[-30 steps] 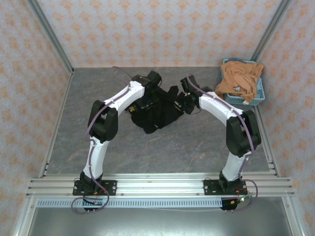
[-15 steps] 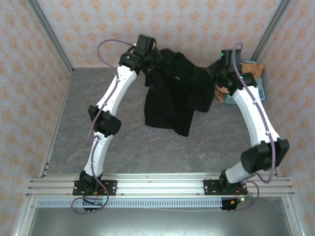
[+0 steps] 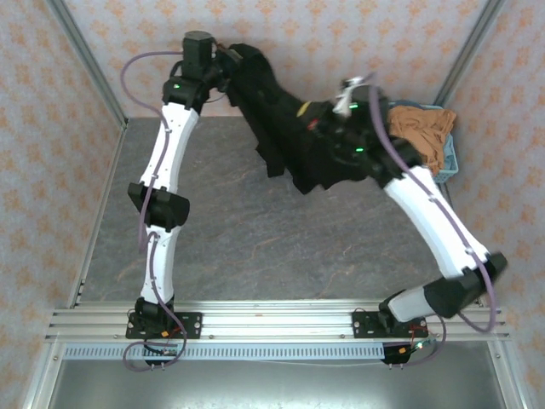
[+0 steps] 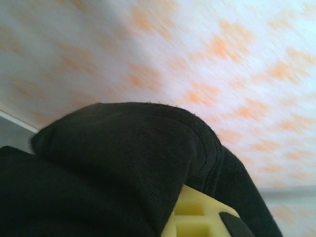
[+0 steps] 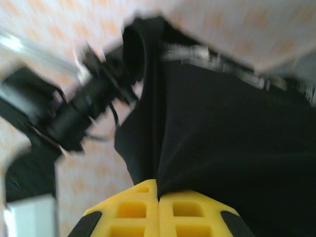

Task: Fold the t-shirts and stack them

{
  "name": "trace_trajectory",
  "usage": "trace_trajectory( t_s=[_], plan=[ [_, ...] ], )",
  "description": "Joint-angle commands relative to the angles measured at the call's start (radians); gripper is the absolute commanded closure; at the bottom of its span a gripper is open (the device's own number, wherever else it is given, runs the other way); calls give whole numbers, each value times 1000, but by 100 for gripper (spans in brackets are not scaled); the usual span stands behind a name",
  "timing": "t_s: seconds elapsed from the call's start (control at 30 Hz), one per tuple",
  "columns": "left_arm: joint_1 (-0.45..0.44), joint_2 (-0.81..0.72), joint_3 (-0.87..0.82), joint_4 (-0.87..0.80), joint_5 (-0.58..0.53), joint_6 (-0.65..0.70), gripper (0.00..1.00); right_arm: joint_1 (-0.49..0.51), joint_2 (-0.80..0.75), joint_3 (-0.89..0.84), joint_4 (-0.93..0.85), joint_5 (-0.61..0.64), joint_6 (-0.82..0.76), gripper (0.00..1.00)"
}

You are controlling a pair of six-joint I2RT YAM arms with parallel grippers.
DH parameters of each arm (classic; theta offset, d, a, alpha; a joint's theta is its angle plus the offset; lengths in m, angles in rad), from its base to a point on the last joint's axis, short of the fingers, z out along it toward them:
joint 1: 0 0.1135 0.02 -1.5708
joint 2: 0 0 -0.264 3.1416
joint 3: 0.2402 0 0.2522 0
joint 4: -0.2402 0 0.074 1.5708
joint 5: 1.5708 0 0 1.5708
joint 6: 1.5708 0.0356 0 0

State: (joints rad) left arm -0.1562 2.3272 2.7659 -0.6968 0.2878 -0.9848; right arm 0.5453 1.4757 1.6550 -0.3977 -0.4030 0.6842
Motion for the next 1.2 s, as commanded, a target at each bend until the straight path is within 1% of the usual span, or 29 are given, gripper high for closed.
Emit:
trace_trajectory(
  t_s=[0.0, 0.03, 0.07, 0.1, 0.13, 0.17, 0.23, 0.27, 0.33, 0.4, 0.5, 0.57, 0.63, 0.67, 0.77, 0.83, 0.93, 1.07, 1.17],
  plan=[
    [82, -66, -41, -299, -249, 162, 66, 168, 227, 36, 64, -263, 2, 99],
    [92, -86, -78, -363, -310, 193, 49, 191, 303, 95, 22, -317, -15, 87],
    [100, -115, -128, -425, -383, 208, 35, 208, 377, 175, -56, -352, -49, 73],
    [106, -151, -187, -451, -425, 221, 32, 213, 414, 216, -119, -344, -78, 65],
    [110, -201, -279, -451, -456, 243, 30, 213, 438, 249, -163, -331, -101, 58],
    [109, -250, -369, -438, -485, 255, 29, 208, 441, 248, -169, -318, -113, 52],
    [109, -379, -592, -388, -521, 254, 29, 182, 426, 216, -161, -278, -110, 45],
    [107, -444, -695, -370, -523, 241, 29, 156, 414, 186, -153, -266, -97, 44],
    [101, -536, -860, -357, -496, 217, 29, 105, 395, 134, -147, -250, -86, 43],
    [87, -608, -1010, -359, -449, 195, 29, 51, 381, 92, -187, -178, -91, 44],
    [62, -719, -1251, -342, -347, 148, 30, -31, 381, 42, -223, -78, -89, 46],
    [33, -795, -1419, -305, -266, 93, 34, -86, 411, 12, -203, -63, -73, 51],
    [-14, -845, -1538, -273, -200, 31, 37, -122, 458, 2, -198, -32, -39, 54],
    [-46, -858, -1584, -256, -172, 2, 37, -142, 490, 1, -180, -35, -25, 55],
    [-142, -849, -1644, -254, -138, -46, 36, -179, 585, 37, -168, -21, 10, 53],
    [-180, -825, -1657, -282, -148, -61, 35, -196, 640, 69, -165, -20, 37, 51],
    [-189, -802, -1710, -273, -125, -88, 32, -212, 713, 124, -161, -26, 57, 49],
    [-192, -799, -1766, -237, -91, -124, 31, -213, 802, 214, -212, -39, 66, 48],
    [-202, -778, -1790, -219, -57, -138, 29, -214, 839, 239, -209, -35, 81, 48]
  ],
)
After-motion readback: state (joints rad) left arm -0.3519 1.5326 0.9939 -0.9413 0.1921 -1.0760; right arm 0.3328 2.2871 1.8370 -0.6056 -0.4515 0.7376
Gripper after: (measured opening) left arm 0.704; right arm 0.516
